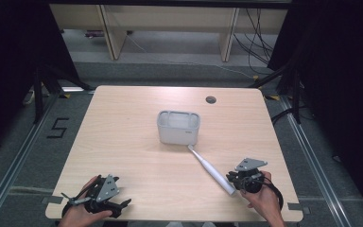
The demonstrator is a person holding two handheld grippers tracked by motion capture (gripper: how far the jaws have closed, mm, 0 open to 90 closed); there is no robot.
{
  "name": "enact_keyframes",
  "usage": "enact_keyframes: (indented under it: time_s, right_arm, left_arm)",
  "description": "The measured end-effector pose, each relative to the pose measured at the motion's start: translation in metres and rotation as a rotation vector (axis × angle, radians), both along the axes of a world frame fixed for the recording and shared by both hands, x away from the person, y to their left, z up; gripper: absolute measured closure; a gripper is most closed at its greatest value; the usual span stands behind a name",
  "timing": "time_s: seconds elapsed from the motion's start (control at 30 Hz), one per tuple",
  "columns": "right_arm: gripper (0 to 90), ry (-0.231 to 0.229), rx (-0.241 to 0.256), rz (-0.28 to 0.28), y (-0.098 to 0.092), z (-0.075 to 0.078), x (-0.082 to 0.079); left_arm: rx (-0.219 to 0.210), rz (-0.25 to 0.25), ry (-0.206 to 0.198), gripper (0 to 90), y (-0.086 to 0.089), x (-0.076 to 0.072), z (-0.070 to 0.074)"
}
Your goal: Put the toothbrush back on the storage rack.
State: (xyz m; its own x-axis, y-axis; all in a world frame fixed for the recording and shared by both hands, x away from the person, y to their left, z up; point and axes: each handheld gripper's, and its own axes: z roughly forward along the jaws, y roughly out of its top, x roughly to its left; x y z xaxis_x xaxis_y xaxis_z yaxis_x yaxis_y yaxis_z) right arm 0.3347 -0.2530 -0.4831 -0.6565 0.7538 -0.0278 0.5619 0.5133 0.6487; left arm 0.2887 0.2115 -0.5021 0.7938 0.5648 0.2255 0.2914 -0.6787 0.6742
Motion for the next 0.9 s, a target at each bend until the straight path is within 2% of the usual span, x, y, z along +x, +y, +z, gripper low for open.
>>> enact_keyframes:
  time_s: [0.03,0.07,0.1,0.2,0.27,0.3,0.4,0.43,0.47,0.5,0.57,0.67,0.7,0.73,0.77,0.9]
  right_arm:
    - [75.7,0.0,0.0,0.0,0.0,0.0,0.0]
    - [72.0,0.022,0.01,-0.019,0.0,0.003,0.0]
    - [67.4,0.023,-0.002,-0.026,-0.003,0.008,0.004]
    - [62.9,0.021,0.002,-0.029,-0.003,0.012,0.006]
    - [57.2,0.064,0.014,-0.035,0.002,0.017,0.009]
    - [55.2,0.068,0.01,-0.033,0.003,0.018,0.01]
    - [54.8,0.071,-0.005,-0.015,0.008,0.019,0.014]
    - [52.2,0.095,-0.008,-0.005,0.013,0.02,0.018]
    - [52.2,0.095,-0.008,-0.005,0.013,0.02,0.018]
    - [52.0,0.115,0.012,-0.022,0.018,0.019,0.018]
    - [50.8,0.094,-0.04,0.047,0.025,0.02,0.025]
    - [50.3,0.088,-0.055,0.064,0.032,0.02,0.029]
    - [50.0,0.101,-0.052,0.071,0.034,0.02,0.03]
    - [49.7,0.121,-0.077,0.072,0.039,0.021,0.032]
    - [49.6,0.132,-0.082,0.073,0.04,0.021,0.033]
    - [48.9,0.139,-0.092,0.087,0.044,0.02,0.039]
  left_arm:
    - [0.0,0.0,0.001,15.4,0.0,0.0,0.0]
    - [0.0,0.0,0.002,15.4,0.0,0.0,0.0]
    - [0.0,0.0,0.002,15.4,0.0,0.0,0.0]
    - [0.003,0.001,0.001,15.4,0.0,0.0,0.0]
    - [0.005,0.0,0.002,15.3,0.0,0.0,0.0]
    - [0.005,0.0,0.002,15.3,0.0,0.0,0.0]
    - [0.002,0.0,0.001,15.4,0.0,0.0,0.0]
    - [0.002,0.001,0.0,15.3,0.0,0.0,-0.001]
    - [0.002,0.001,0.0,15.4,0.0,0.0,-0.001]
    - [0.002,0.0,0.0,15.4,0.0,0.0,0.0]
    - [-0.001,0.001,0.0,15.4,0.0,0.0,0.0]
    - [-0.002,0.001,0.0,15.3,0.0,0.0,0.0]
    - [-0.002,0.001,0.0,15.3,0.0,0.0,0.0]
    - [0.002,0.0,0.0,15.4,0.0,0.0,0.0]
    - [-0.001,0.0,0.0,15.4,0.0,0.0,0.0]
    - [-0.002,0.001,0.0,15.4,0.0,0.0,0.0]
